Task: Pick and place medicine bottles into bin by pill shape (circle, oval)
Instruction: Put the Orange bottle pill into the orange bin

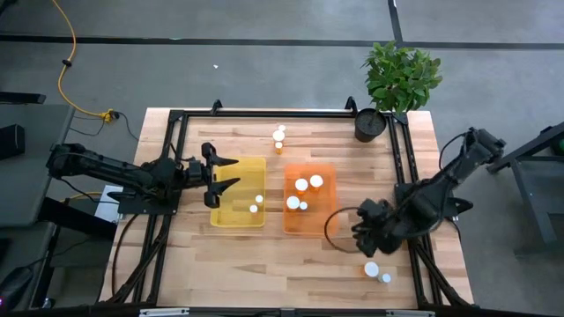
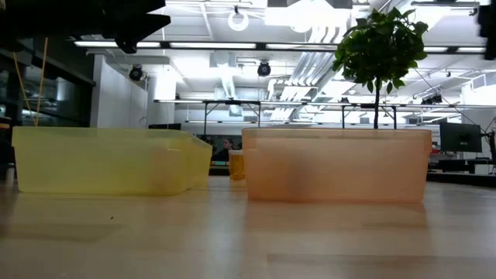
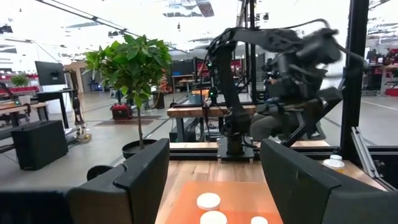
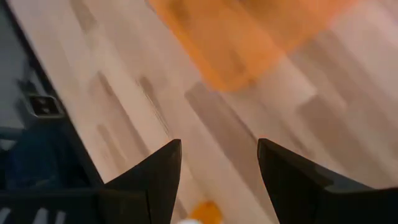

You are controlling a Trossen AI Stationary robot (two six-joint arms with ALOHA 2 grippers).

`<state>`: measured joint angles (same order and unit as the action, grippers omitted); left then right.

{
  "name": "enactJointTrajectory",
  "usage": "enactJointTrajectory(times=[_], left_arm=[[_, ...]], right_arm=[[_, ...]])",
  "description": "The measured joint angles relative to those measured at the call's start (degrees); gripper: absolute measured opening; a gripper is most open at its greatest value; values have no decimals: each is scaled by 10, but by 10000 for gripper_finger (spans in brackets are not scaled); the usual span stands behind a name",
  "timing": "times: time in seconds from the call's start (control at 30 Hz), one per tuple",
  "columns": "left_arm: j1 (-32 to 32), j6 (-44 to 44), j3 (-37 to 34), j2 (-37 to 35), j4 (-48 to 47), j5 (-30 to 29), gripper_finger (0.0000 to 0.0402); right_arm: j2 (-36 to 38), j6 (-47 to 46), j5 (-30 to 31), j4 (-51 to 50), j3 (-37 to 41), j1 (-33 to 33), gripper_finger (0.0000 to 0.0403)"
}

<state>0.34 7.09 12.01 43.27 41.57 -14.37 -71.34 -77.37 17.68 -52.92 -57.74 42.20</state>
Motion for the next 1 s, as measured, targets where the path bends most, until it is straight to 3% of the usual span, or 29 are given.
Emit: enactJointTrajectory(times=[0.27, 0.43, 1.0], left_arm=[[0, -40, 0, 0, -2, -4, 238], [0, -70, 0, 0, -19, -4, 238], [0, -74, 0, 0, -28, -4, 238]], right_arm=[[-165, -159, -110, -113, -104, 58, 204], [-223, -168, -154, -117, -139, 76, 204], [-243, -186, -166, -116, -151, 86, 215]])
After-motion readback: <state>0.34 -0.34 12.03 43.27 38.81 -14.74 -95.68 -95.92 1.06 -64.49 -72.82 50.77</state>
